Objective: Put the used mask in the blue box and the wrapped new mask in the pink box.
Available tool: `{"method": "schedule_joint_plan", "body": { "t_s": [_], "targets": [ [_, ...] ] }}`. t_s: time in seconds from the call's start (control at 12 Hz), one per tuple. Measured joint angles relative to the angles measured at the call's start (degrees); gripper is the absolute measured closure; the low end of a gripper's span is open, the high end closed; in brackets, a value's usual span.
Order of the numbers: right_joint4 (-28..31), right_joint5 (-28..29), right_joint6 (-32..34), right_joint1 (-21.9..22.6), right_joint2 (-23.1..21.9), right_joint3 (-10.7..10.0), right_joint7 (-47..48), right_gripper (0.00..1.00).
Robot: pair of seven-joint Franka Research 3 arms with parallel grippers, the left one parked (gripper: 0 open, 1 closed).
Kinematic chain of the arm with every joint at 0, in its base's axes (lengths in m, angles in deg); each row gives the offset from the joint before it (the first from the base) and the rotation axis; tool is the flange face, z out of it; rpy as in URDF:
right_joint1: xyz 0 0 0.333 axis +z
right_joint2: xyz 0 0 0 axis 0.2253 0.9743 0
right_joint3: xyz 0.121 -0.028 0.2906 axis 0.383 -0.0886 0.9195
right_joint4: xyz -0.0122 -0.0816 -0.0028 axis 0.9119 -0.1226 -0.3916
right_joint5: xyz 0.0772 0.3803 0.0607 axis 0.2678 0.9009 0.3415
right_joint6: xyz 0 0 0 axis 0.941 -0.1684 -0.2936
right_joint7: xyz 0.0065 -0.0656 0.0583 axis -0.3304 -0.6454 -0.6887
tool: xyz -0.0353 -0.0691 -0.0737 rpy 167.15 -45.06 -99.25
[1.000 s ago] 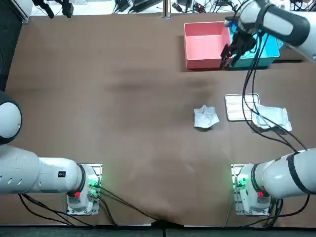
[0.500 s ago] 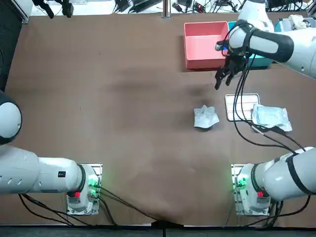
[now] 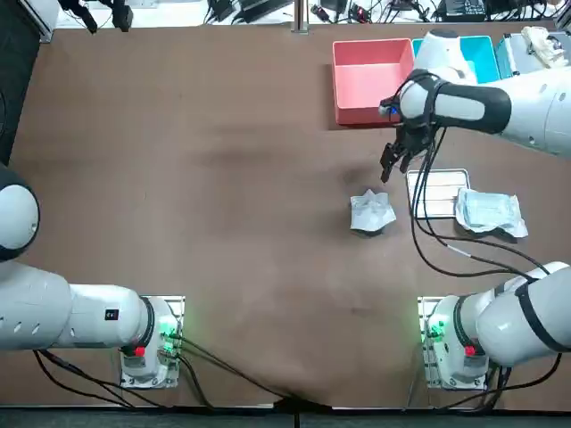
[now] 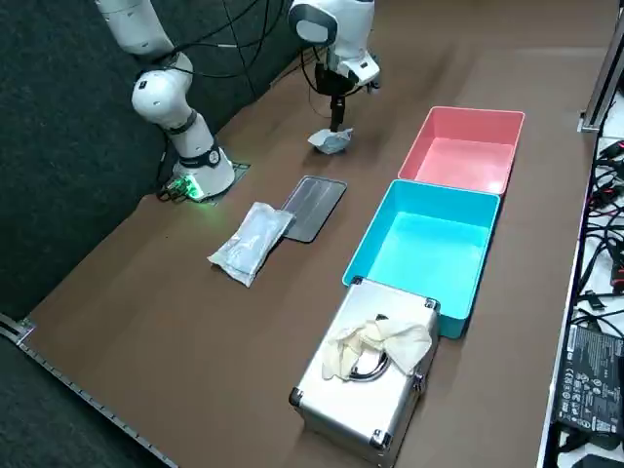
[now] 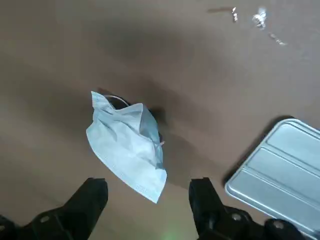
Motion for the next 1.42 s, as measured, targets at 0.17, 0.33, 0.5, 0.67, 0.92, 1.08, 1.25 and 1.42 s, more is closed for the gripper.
{"method": "schedule_joint_plan", "body": {
  "t_s": [0.17, 0.33, 0.5, 0.67, 0.92, 1.08, 1.25, 1.42],
  "targets": [
    [1.2, 0.0, -1.4, 0.9, 0.8, 0.0, 0.0, 0.00],
    [1.6, 0.0, -2.2, 1.4, 1.9, 0.0, 0.0, 0.00],
    [1.7, 0.0, -3.1, 1.9, 3.0, 0.0, 0.0, 0.01],
    [1.7, 0.0, -3.4, 2.4, 4.2, 0.0, 0.0, 0.01],
    [1.7, 0.0, -4.4, 3.4, 6.2, 0.0, 0.0, 0.08],
    [1.7, 0.0, -4.6, 3.8, 7.3, 0.0, 0.0, 0.24],
    [1.7, 0.0, -5.1, 3.9, 8.4, 0.0, 0.0, 0.34],
    [1.7, 0.0, -5.5, 3.9, 9.1, 0.0, 0.0, 0.54]
  ]
}}
